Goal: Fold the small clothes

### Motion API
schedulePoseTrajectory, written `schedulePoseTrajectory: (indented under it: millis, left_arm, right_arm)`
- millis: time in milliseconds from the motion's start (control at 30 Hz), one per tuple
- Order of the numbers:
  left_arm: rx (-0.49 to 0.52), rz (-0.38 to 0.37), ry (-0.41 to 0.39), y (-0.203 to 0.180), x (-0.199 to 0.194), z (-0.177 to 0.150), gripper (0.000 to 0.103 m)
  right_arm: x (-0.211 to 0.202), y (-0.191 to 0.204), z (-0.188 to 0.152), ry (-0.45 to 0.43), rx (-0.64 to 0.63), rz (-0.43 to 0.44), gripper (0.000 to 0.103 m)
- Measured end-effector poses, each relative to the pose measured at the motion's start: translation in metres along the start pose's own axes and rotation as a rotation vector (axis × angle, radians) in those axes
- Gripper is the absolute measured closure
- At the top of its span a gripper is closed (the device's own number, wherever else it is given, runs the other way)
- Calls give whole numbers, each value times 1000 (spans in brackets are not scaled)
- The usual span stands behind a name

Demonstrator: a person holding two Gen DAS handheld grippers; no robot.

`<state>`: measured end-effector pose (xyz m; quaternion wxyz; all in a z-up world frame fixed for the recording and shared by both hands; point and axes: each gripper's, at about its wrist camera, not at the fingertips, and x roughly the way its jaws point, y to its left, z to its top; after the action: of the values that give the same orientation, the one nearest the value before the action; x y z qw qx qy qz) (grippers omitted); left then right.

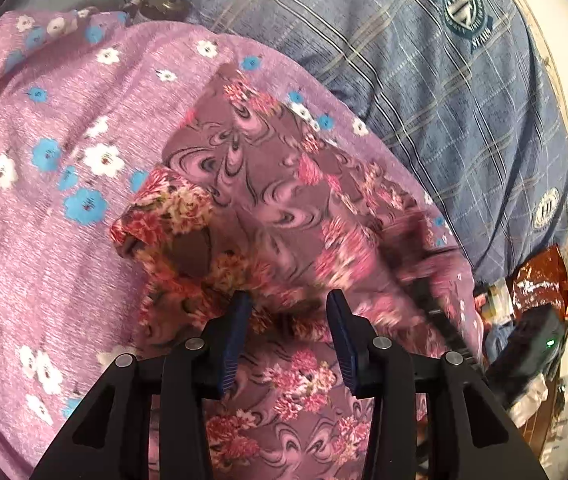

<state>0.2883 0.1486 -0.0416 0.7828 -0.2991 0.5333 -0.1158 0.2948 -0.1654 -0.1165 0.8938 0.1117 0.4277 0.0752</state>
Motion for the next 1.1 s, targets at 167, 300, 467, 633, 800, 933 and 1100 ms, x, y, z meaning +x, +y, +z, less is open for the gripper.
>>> schedulePoseTrajectory:
  millis: [167,300,467,633,800,933,1100]
  left_arm:
    - [9,-8,65,-6,28,-2,58]
    - [-5,11,91,-8,52,2,58]
    - [-39,-2,33,-6,57,10,60]
    - [-14,27,11,-8,59,9,62]
    - [-12,69,36,-12,70,10,62]
    - [29,116,24,-21,75,9,64]
    - [13,26,28,-27,59,4,71]
  right_arm:
    - [-41,-96,-7,-57,317,26,82]
    - [-48,-148,-31,-60,501,105,68]
    - [-46,-156,-27,-94,500,97,60]
    - [-63,-164,1,-177,462,121,97]
    - [-76,-197,-1,-165,489,-6,97]
    - [-59,-215,-25,-87,538,-29,95]
    - [-85,-192,-19,-167,437,-41,95]
